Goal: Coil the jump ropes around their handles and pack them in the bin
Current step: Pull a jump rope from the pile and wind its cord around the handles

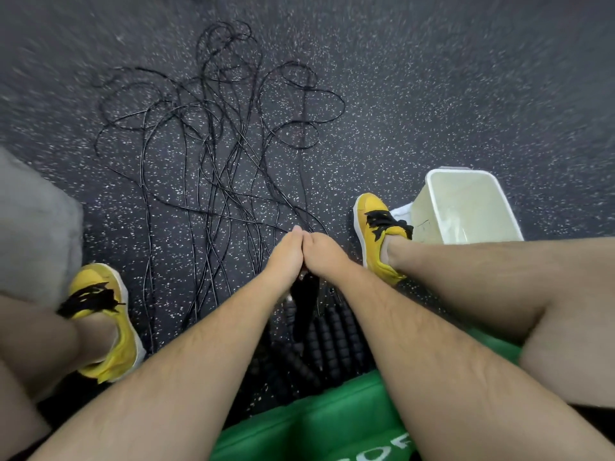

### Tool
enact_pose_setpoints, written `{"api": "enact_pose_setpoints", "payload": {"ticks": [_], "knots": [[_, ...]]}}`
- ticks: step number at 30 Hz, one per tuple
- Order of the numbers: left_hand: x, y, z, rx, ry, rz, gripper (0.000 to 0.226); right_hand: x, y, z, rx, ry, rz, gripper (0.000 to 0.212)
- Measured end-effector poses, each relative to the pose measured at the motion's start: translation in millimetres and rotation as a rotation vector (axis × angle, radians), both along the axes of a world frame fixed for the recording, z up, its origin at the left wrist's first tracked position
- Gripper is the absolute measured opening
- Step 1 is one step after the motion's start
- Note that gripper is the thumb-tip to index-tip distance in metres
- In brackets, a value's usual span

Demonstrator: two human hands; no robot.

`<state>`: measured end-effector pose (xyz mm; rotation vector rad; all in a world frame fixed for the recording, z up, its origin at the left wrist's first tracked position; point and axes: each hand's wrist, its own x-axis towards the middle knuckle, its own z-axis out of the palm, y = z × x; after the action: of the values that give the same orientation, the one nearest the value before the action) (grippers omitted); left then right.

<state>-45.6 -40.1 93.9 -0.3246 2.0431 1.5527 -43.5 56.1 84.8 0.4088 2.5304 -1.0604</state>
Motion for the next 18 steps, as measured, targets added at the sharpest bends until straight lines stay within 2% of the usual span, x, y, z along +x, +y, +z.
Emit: {"api": "enact_pose_setpoints", "payload": {"ticks": [2, 4, 7, 10, 12, 14, 16, 18], "knots": [[0, -5, 7, 0.156, -0.131, 0.161, 0.036, 1, -7, 18, -0.099, -0.097, 0.013, 0.046], [1, -12, 14, 0.266, -0.168, 0.198, 0.029, 6, -13, 34, -0.217, -0.152, 0.020, 0.038], [-5, -22, 21, 0.314, -0.160, 0.286, 0.022, 15, -19, 54, -0.422, -0.273, 0.010, 0.024], [-6, -28, 34, 0.321, -0.100, 0.355, 0.016, 17, -20, 66, -0.445, -0.355, -0.012, 0.018], [-4, -31, 43, 0.320, -0.058, 0.404, 0.016, 13, -21, 72, -0.355, -0.244, -0.094, 0.025], [-2, -36, 52, 0.319, -0.014, 0.425, 0.017, 6, -27, 75, -0.229, -0.047, -0.202, 0.029], [0, -41, 57, 0.326, 0.011, 0.402, 0.015, -2, -36, 79, -0.345, 0.057, -0.368, 0.028], [7, -45, 63, 0.316, 0.032, 0.321, 0.015, -10, -46, 86, -0.511, 0.017, -0.449, 0.037]]}}
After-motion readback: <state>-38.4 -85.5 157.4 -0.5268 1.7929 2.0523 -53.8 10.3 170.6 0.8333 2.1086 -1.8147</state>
